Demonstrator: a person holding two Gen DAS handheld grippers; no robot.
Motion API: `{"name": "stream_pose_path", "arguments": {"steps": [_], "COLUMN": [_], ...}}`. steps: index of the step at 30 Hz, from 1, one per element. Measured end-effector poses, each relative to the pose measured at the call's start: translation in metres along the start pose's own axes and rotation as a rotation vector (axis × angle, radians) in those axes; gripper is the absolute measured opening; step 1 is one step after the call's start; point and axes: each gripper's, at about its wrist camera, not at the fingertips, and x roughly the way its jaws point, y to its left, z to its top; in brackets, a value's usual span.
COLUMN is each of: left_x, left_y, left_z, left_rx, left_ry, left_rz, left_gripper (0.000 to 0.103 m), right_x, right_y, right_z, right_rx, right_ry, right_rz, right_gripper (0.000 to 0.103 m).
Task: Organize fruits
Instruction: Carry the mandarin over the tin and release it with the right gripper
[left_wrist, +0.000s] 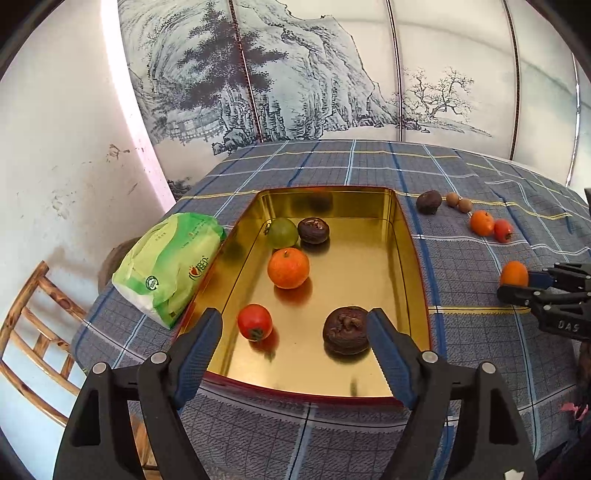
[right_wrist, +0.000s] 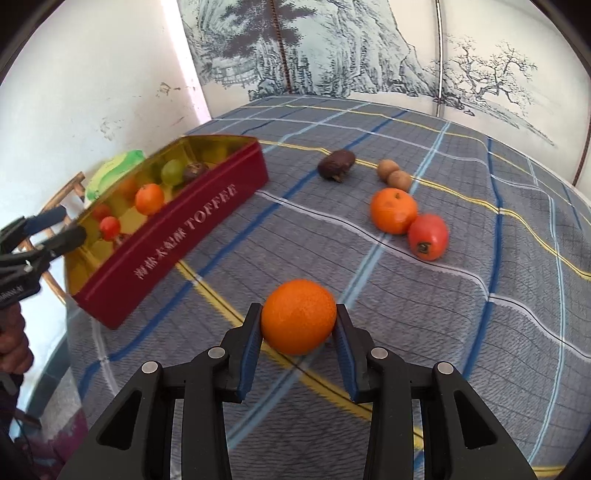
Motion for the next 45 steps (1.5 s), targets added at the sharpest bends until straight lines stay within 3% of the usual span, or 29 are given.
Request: {"name": "stream_pose_path", "arguments": {"steps": [6,14,22,33,45], "left_x": [0.0,-0.007,-0.014,-0.012,-0.009], "left_y": [0.006,0.016,0.022,0.034,0.043], "left_z": [-0.002,-0.003,-0.004,-0.011,-0.014], "left_rx": [-0.02,-0.043,-0.041,-0.066,-0.092], "left_ry": [0.006,-0.003,-0.018,0.001,0.021], "left_rz": [0.001,0.004,0.034,0.036,0.027], "left_gripper": [0.081,0.081,0.087,0.09,0.09], "right_x": [-0.013,-0.01,0.019,0.069,0.101], "right_y": [0.022,0.083,0.117,0.148,0.149], "right_z": [0.017,0.058,0.091,0.108,0.107], "right_rx": [0.009,-0.091,-0.162,-0.233,-0.243], "right_ry": [-0.029,-0.06,-0.034,0.04,0.104], "right_rz": [0.069,0.111,0.148,0.13,0.092], "right_gripper": [0.038,0.038,0.039,0.039,0.039]}}
